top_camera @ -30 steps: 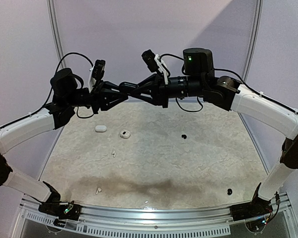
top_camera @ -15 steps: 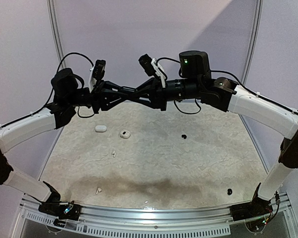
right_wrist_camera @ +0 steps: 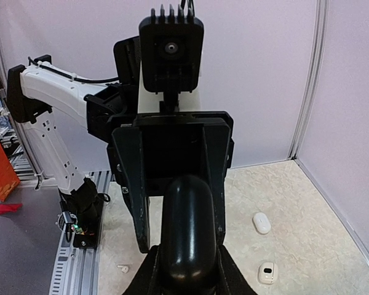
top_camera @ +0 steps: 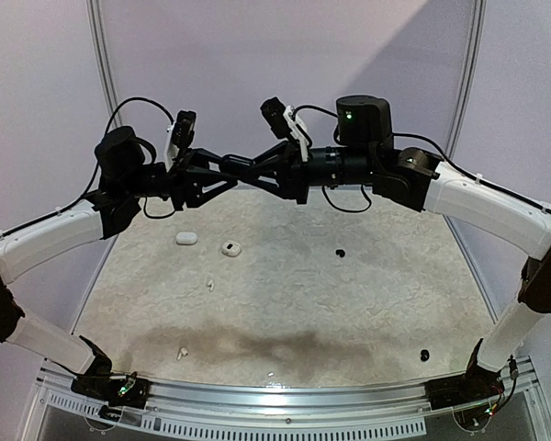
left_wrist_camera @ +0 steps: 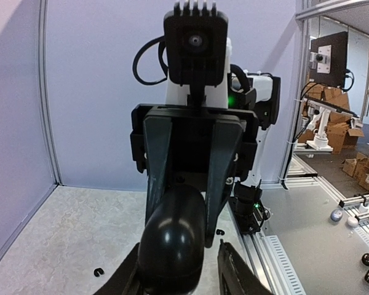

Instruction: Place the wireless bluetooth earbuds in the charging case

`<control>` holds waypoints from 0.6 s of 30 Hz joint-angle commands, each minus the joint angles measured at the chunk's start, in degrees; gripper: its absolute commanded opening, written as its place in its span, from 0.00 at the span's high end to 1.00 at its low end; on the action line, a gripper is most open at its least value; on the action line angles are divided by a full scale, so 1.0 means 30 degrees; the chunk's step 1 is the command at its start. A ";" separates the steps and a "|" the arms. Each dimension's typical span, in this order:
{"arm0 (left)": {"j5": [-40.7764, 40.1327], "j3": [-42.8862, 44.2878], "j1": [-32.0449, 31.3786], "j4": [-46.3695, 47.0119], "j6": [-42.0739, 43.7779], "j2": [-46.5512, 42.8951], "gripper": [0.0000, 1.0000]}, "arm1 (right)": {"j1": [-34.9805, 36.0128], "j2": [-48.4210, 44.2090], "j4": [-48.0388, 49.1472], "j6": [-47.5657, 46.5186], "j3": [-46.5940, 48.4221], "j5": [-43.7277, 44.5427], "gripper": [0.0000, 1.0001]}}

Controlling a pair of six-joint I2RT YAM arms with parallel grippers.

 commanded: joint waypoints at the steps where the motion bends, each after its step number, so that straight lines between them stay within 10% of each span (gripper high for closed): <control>1: 0.0238 0.0067 -0.0168 -0.0476 0.0344 0.0052 0.61 | 0.0029 -0.0891 0.1061 0.0298 -0.0413 0.0128 1.00; 18: 0.0090 0.0210 -0.0181 0.0858 -0.0643 0.0051 0.68 | 0.0024 -0.0159 -0.0169 0.0202 0.0015 0.0261 1.00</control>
